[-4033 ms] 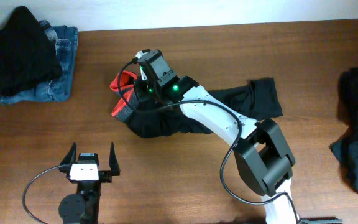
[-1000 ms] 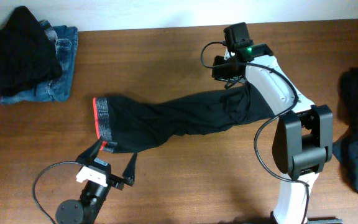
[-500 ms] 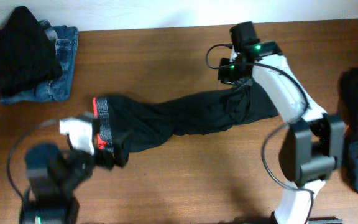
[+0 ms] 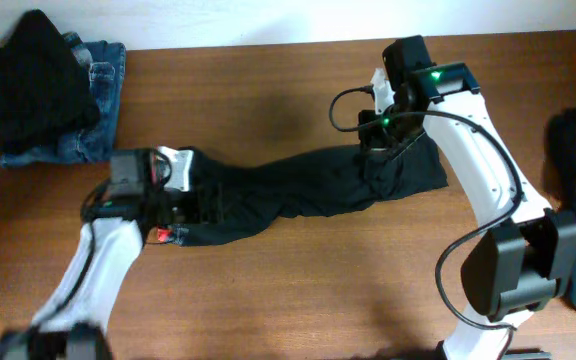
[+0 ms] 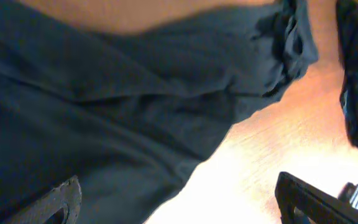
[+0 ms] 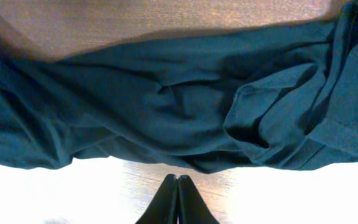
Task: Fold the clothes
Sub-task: 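Grasp the waistband with the left gripper and the legs with the right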
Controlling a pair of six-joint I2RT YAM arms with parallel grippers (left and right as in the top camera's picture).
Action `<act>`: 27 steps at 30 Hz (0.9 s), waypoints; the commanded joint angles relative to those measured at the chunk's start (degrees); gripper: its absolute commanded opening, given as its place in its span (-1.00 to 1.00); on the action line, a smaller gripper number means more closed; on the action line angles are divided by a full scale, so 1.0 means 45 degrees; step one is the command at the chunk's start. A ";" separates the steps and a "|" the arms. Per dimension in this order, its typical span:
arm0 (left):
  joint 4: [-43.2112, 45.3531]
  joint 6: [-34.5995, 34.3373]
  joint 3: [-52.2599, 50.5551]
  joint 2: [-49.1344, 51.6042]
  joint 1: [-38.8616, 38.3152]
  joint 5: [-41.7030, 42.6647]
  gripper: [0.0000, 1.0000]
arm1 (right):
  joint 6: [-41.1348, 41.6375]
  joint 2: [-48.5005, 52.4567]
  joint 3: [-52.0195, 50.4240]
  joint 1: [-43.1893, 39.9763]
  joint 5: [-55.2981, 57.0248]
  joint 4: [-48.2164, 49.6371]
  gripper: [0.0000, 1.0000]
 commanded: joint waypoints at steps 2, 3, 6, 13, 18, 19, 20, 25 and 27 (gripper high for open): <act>0.0952 0.0204 0.0063 0.0879 -0.0442 0.0636 0.99 | -0.0505 0.0102 -0.0049 0.0024 -0.0170 0.0189 -0.92; 0.1200 0.0204 0.0058 0.0918 -0.0486 0.0636 0.98 | -0.0559 0.0102 -0.0073 0.0024 -0.0170 0.0243 -0.92; 0.1724 0.0199 0.0058 0.0913 -0.0505 0.0549 0.99 | -0.0738 0.0102 -0.0301 0.0083 -0.0204 0.0544 -0.92; 0.0763 -0.0476 0.0058 0.0918 -0.0505 -0.2074 0.98 | -0.0733 0.0330 -0.1647 0.0083 -0.0155 0.2186 -0.86; 0.0398 -0.0622 0.0058 0.0928 -0.0505 -0.3390 0.98 | -0.0733 0.1112 -0.1758 0.0092 -0.0112 0.2623 -0.92; 0.0408 -0.0602 0.0058 0.0928 -0.0505 -0.3473 0.98 | -0.0733 0.1287 -0.1758 0.0092 -0.0121 0.2662 -0.92; 0.0447 -0.0607 0.0058 0.0928 -0.0505 -0.3463 0.99 | -0.0733 0.1404 -0.1758 0.0092 -0.0112 0.2671 -0.92; 0.0461 -0.0612 0.0058 0.0928 -0.0505 -0.3463 0.98 | -0.0733 0.1647 -0.1758 0.0083 -0.0117 0.2686 -0.92; 0.0461 -0.0612 0.0058 0.0928 -0.0505 -0.3453 0.99 | -0.0733 0.1647 -0.1758 0.0083 -0.0117 0.2710 -0.92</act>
